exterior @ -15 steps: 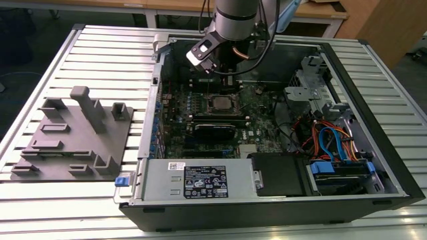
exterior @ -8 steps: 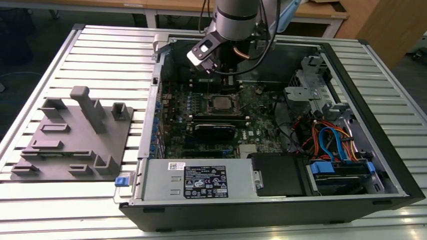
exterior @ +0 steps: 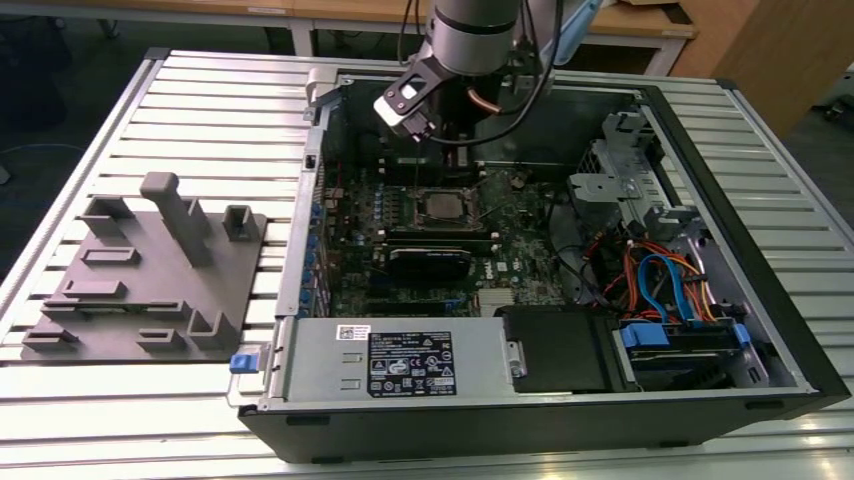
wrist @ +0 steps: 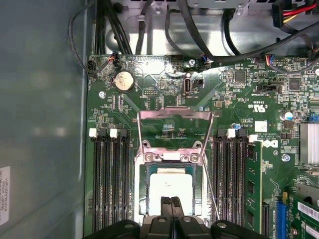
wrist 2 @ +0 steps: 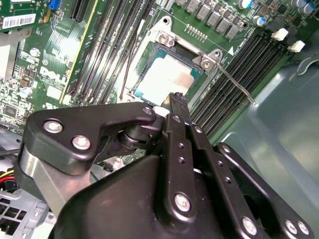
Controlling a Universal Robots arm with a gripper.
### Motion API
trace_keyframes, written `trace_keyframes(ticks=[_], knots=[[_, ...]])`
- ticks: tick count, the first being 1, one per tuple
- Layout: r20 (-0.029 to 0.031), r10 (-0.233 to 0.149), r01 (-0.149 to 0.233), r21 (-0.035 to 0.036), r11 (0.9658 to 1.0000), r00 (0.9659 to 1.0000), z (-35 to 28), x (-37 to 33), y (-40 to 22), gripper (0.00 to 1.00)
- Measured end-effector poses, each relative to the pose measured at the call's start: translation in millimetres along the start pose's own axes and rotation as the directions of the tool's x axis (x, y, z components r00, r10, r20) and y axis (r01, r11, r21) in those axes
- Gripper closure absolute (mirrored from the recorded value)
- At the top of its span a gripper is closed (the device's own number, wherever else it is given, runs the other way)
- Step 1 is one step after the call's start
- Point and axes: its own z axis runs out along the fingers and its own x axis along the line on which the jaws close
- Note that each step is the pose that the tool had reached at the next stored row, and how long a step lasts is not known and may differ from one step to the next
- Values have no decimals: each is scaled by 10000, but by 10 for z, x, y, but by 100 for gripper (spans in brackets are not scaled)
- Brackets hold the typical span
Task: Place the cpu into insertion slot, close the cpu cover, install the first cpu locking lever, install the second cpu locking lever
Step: 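Close the cpu cover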
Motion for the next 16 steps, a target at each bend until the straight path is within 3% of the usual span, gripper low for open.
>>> trace_keyframes(ticks=[16], knots=[[1, 0, 0, 0, 10000, 10000, -81, 1, 1, 90]])
